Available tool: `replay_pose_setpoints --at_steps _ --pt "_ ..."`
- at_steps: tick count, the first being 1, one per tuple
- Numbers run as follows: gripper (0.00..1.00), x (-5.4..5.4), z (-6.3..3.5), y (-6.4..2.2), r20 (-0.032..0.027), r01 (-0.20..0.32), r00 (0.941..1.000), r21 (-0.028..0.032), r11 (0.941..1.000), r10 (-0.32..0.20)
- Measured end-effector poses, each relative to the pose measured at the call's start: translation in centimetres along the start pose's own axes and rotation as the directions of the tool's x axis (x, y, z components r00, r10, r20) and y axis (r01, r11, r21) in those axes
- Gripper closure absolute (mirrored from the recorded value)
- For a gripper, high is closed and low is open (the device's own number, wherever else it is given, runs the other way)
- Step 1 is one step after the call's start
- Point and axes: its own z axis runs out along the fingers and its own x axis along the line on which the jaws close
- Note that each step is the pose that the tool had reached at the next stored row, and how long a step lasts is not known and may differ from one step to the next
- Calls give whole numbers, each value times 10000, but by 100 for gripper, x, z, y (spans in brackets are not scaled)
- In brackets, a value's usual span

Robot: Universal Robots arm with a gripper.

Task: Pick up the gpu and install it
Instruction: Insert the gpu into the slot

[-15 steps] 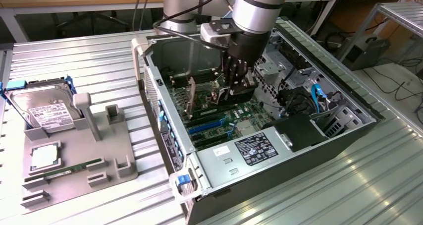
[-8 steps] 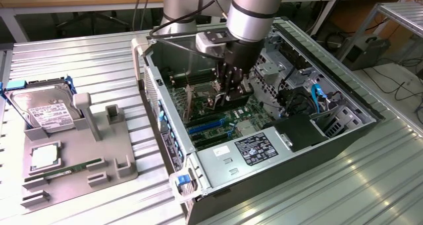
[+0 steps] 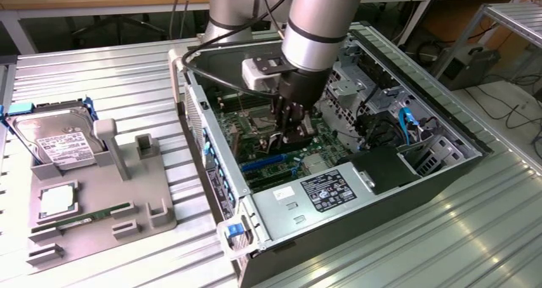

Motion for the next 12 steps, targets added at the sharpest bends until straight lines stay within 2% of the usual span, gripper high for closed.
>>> replay_pose_setpoints --at_steps 6,12 --pt "73 5 81 77 40 2 10000 -3 10000 -2" --pt "73 6 113 127 75 3 10000 -10 10000 -3"
